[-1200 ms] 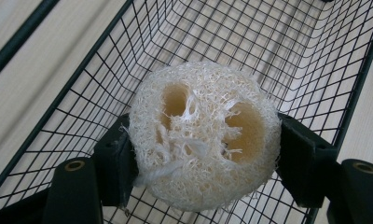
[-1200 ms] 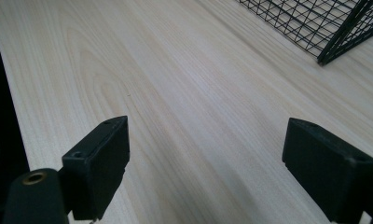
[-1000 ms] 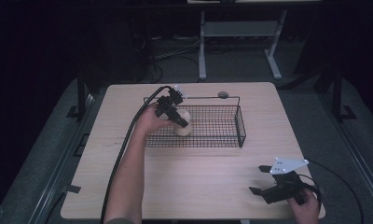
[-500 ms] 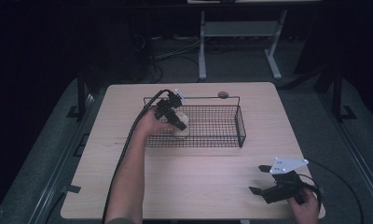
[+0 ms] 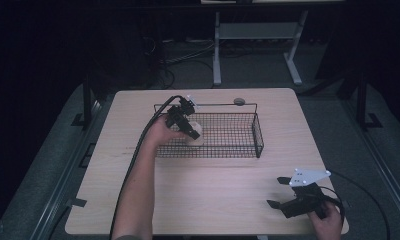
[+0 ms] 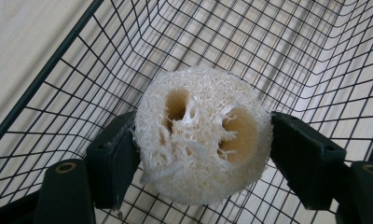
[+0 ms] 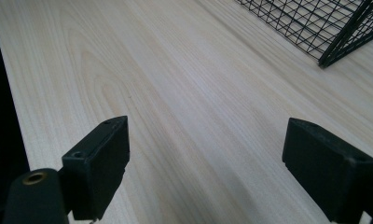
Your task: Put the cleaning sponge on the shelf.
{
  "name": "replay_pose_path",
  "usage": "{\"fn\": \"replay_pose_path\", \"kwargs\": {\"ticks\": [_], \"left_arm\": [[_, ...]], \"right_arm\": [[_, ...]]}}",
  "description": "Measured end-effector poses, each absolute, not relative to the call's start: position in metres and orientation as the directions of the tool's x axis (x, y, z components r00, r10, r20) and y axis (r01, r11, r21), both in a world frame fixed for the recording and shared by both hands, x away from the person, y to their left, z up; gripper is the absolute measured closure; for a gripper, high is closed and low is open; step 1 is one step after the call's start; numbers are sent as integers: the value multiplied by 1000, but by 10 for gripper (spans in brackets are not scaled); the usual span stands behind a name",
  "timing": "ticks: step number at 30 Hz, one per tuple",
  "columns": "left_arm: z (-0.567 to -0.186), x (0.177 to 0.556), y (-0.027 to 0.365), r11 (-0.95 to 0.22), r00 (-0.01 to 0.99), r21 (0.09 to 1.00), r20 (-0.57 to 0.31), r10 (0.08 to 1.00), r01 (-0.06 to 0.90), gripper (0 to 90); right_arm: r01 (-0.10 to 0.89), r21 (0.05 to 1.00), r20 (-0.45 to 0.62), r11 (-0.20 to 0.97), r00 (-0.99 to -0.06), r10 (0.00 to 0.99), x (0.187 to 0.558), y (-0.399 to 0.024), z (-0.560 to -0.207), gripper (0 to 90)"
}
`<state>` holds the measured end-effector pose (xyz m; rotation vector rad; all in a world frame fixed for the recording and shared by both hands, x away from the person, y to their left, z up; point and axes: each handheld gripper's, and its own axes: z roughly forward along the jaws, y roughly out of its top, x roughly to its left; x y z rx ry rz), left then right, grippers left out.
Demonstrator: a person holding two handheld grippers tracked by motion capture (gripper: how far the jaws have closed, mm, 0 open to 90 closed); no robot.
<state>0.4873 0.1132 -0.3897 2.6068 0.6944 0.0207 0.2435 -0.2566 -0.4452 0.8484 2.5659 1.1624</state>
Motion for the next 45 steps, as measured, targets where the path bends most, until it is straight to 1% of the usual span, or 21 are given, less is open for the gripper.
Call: {"fn": "replay_pose_path", "kwargs": {"ticks": [9, 15, 16, 22, 40, 45], "left_arm": [[-378, 483, 118, -760, 874, 455, -94, 477, 464, 199], [-366, 475, 123, -768, 884, 464, -74, 463, 441, 202], [-361, 470, 124, -760, 882, 479, -67, 467, 439, 203], [-350, 461, 130, -761, 884, 481, -67, 463, 435, 203], [-335, 433, 147, -757, 893, 504, -70, 444, 416, 206], [-333, 424, 149, -758, 897, 514, -56, 438, 402, 206]], "right_arm": [[419, 740, 52, 526, -816, 576, 244, -255, -445, 143], [418, 739, 50, 529, -817, 575, 243, -254, -445, 142], [415, 737, 47, 534, -819, 572, 243, -253, -444, 143], [415, 737, 47, 533, -819, 572, 243, -252, -444, 143], [426, 732, 46, 531, -809, 585, 244, -254, -445, 143], [424, 732, 41, 534, -809, 587, 244, -252, -444, 143]]}}
